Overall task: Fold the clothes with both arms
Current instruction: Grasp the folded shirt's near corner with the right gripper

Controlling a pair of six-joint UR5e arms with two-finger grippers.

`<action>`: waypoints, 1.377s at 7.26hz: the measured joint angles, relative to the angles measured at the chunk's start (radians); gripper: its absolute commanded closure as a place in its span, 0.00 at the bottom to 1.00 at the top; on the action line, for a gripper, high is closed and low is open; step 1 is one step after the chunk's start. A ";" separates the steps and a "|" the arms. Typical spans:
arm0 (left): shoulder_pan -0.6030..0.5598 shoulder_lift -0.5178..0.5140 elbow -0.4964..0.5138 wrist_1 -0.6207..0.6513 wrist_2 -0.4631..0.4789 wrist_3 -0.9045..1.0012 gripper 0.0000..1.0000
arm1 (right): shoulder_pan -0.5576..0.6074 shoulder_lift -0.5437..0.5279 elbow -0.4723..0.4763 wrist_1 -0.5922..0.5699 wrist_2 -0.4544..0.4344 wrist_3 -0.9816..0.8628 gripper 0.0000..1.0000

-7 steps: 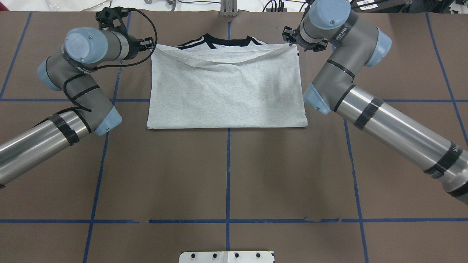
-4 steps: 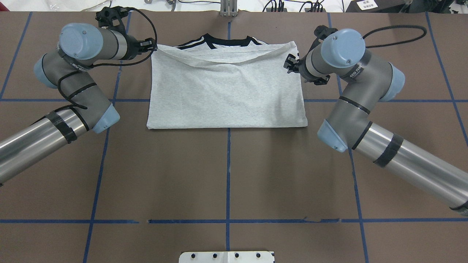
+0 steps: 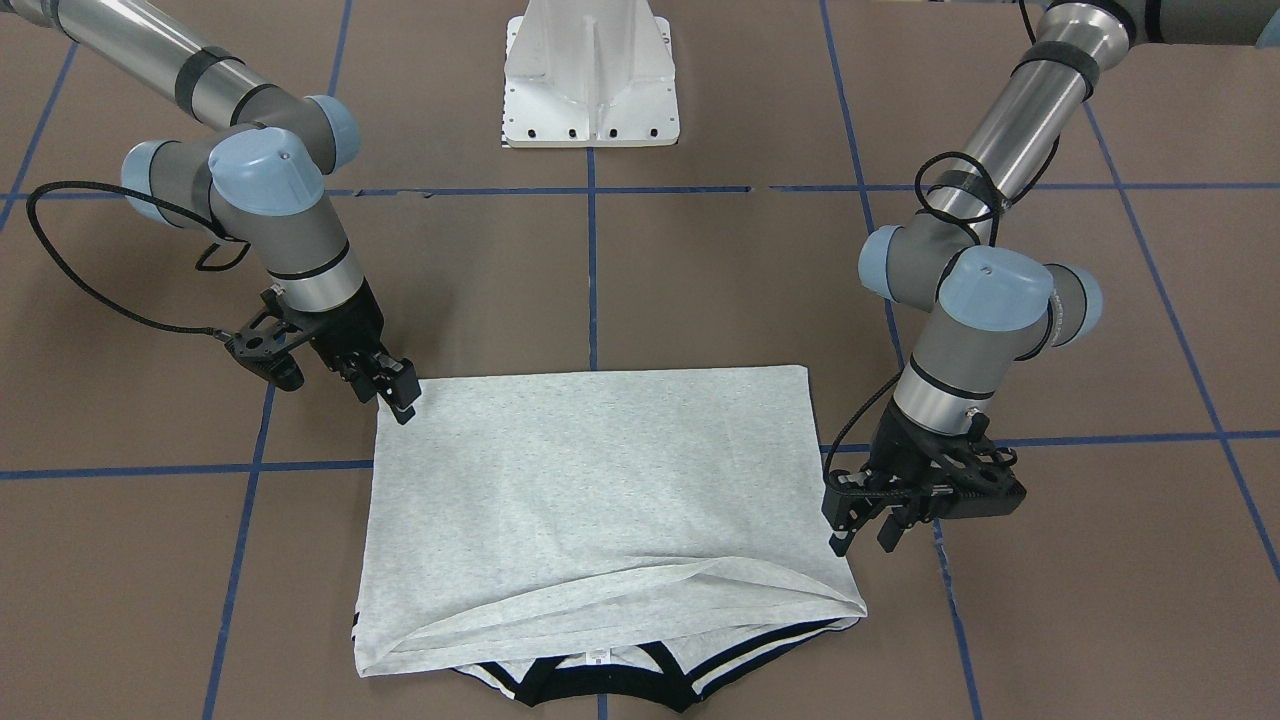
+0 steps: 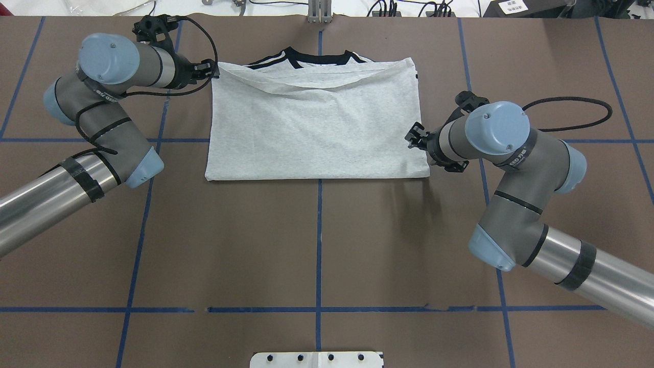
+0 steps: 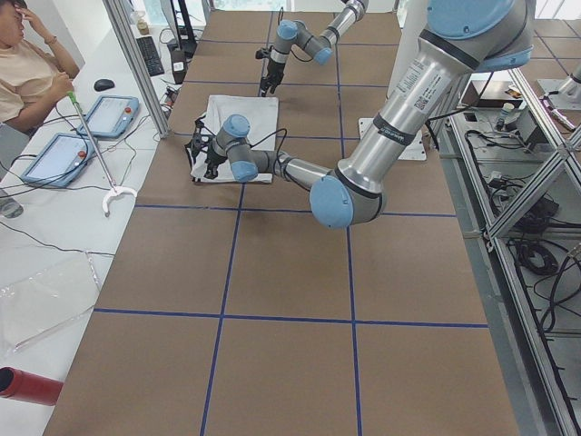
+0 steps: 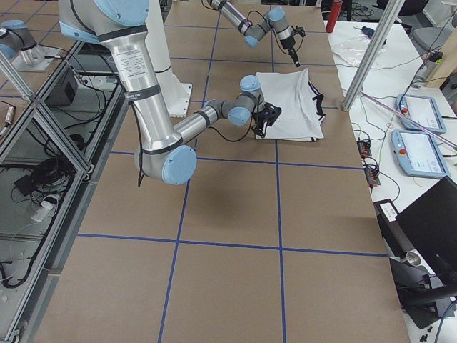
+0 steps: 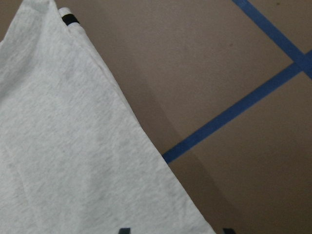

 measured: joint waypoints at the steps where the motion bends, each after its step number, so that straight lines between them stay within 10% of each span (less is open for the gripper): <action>1: 0.000 0.003 -0.002 0.000 0.000 -0.001 0.35 | -0.011 -0.020 0.014 0.000 -0.003 0.007 0.32; 5: 0.000 0.009 -0.004 0.000 0.000 -0.001 0.35 | -0.049 -0.030 0.009 -0.002 -0.023 0.011 0.59; 6: 0.000 0.012 -0.004 0.000 0.000 -0.001 0.35 | -0.053 -0.031 0.003 -0.003 -0.024 0.012 0.94; 9: 0.000 0.019 -0.005 0.000 0.001 0.000 0.34 | -0.055 -0.031 -0.001 -0.001 -0.024 0.011 1.00; 10: 0.000 0.021 -0.008 -0.004 0.000 -0.003 0.00 | -0.053 -0.028 0.003 -0.001 -0.023 0.010 1.00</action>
